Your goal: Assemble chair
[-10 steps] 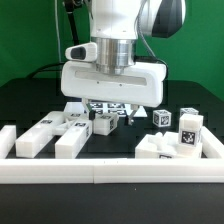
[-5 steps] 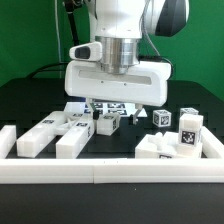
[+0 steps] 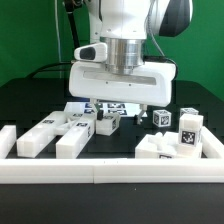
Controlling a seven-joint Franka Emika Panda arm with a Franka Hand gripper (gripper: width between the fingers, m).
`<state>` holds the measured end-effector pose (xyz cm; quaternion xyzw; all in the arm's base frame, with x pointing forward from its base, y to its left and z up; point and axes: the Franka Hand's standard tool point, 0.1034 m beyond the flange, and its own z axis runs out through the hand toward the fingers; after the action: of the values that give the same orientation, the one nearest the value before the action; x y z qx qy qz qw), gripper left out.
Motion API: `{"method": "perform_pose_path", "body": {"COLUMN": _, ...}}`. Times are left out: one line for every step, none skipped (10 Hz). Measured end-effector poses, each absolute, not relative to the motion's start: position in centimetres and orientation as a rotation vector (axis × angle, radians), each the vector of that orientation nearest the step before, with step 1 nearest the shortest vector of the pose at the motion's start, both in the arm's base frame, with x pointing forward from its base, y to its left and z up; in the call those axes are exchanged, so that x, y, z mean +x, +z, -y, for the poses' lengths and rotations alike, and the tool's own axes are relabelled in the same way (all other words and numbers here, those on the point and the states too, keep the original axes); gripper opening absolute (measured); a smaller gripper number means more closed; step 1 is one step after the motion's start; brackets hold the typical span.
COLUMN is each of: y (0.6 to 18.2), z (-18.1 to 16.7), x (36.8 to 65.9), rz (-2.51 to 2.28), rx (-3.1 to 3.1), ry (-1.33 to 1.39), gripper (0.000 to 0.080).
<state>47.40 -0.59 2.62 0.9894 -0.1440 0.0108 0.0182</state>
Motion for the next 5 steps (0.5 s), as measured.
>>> {"method": "perform_pose_path", "body": {"y": 2.61, "z": 0.82, "x": 47.38, "rz": 0.451, "rx": 3.072, "ry": 0.033, "gripper": 0.0649}}
{"method": "perform_pose_path", "body": {"y": 2.62, "z": 0.8, "x": 47.4, "rz": 0.451, "rx": 3.072, "ry": 0.033, "gripper": 0.0649}}
{"method": "perform_pose_path", "body": {"y": 2.76, "z": 0.99, "x": 47.54, "rz": 0.45, "rx": 3.072, "ry": 0.036, "gripper": 0.0649}}
{"method": "perform_pose_path", "body": {"y": 3.04, "z": 1.26, "x": 47.7, "rz": 0.449, "rx": 3.073, "ry": 0.042, "gripper": 0.0649}}
{"method": "perform_pose_path", "body": {"y": 3.4, "z": 1.52, "x": 47.75, "rz": 0.455, "rx": 3.075, "ry": 0.034, "gripper": 0.0649}}
